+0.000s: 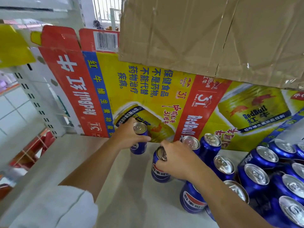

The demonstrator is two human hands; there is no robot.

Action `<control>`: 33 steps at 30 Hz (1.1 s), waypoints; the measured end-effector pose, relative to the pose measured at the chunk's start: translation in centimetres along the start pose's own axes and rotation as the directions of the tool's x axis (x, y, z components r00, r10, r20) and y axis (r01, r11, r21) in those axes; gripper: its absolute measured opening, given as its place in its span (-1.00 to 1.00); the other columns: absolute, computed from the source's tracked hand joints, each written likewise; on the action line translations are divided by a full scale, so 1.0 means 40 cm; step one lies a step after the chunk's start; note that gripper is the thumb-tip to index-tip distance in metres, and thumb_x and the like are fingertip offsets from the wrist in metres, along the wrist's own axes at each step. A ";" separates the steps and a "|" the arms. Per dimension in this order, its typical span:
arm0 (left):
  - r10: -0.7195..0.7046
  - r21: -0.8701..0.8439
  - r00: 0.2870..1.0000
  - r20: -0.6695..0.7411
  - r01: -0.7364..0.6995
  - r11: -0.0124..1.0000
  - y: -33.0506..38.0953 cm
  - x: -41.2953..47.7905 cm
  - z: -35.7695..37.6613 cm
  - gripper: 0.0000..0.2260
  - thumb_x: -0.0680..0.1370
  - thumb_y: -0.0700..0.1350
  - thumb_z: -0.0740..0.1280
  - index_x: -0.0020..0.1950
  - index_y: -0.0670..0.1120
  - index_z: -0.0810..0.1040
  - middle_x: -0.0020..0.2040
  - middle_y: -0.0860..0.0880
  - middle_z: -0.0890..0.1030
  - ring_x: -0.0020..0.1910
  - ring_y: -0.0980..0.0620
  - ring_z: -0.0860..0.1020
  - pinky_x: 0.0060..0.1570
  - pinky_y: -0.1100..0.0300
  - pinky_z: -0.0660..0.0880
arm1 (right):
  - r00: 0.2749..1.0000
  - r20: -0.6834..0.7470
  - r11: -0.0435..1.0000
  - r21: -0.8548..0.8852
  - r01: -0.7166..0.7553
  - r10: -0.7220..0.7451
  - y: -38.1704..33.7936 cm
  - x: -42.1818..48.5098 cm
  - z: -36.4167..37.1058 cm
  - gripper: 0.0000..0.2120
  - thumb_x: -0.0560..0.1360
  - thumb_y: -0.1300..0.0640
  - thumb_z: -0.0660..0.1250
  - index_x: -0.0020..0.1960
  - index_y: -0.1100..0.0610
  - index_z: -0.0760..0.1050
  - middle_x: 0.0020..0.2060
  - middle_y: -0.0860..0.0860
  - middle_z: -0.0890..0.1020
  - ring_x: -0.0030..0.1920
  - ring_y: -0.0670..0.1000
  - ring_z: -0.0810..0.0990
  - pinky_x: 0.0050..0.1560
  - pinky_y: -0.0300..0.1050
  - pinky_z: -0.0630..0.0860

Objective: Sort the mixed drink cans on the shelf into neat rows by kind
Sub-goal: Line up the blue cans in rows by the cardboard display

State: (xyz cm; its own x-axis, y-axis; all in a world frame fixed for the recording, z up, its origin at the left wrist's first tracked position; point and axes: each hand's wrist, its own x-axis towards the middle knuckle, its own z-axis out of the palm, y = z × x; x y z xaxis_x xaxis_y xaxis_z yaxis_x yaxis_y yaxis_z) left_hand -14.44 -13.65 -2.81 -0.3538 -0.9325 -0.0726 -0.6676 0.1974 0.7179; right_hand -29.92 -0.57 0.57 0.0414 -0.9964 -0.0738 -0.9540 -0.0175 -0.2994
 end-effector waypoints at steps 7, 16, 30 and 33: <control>-0.045 -0.001 0.999 0.010 0.045 0.999 -0.028 0.010 0.004 -0.40 0.37 0.31 0.41 0.21 -0.04 0.34 0.08 0.00 0.52 0.07 -0.02 0.52 -0.14 0.07 0.51 | 0.999 -0.052 1.000 -0.004 0.007 -0.007 -0.004 -0.004 0.014 -0.72 0.46 -0.08 0.31 0.05 0.06 0.37 -0.02 0.03 0.57 -0.06 0.07 0.56 -0.12 -0.01 0.55; -0.044 -0.078 0.992 -0.121 0.035 0.996 -0.001 0.004 0.025 -0.53 0.37 0.26 0.46 -0.01 -0.04 0.40 -0.10 0.04 0.53 -0.09 0.05 0.54 -0.23 0.08 0.53 | 0.997 -0.077 0.965 0.259 0.030 -0.011 0.028 0.007 0.040 -0.62 0.33 -0.03 0.47 0.11 -0.05 0.47 -0.02 -0.09 0.59 -0.05 -0.03 0.57 -0.02 0.02 0.57; -0.045 -0.144 0.992 -0.114 0.028 0.989 -0.010 -0.022 0.014 -0.69 0.47 0.22 0.37 -0.12 0.00 0.45 -0.14 0.04 0.55 -0.17 0.09 0.53 -0.24 0.12 0.50 | 0.993 -0.108 0.903 0.421 0.080 -0.038 0.027 -0.008 0.022 -0.63 0.40 0.04 0.48 0.19 0.01 0.53 0.05 -0.14 0.63 -0.03 -0.17 0.55 -0.04 -0.32 0.50; -0.044 -0.116 0.992 -0.114 0.031 0.993 0.002 -0.022 0.015 -0.65 0.46 0.23 0.39 -0.16 -0.03 0.42 -0.19 0.02 0.52 -0.22 0.08 0.50 -0.33 0.16 0.39 | 0.996 -0.088 0.916 0.401 0.029 0.007 0.029 -0.003 0.029 -0.58 0.40 0.00 0.47 0.21 -0.03 0.47 0.00 -0.19 0.57 0.00 -0.14 0.56 -0.03 -0.23 0.52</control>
State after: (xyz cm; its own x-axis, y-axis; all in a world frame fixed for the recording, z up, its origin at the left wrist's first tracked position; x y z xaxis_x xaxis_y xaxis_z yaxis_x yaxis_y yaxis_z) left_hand -14.57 -12.63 -3.12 -0.2465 -0.9688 -0.0246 -0.5979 0.1321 0.7906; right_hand -30.67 -0.37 -0.88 0.0083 -0.9999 0.0084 -0.7531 -0.0118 -0.6579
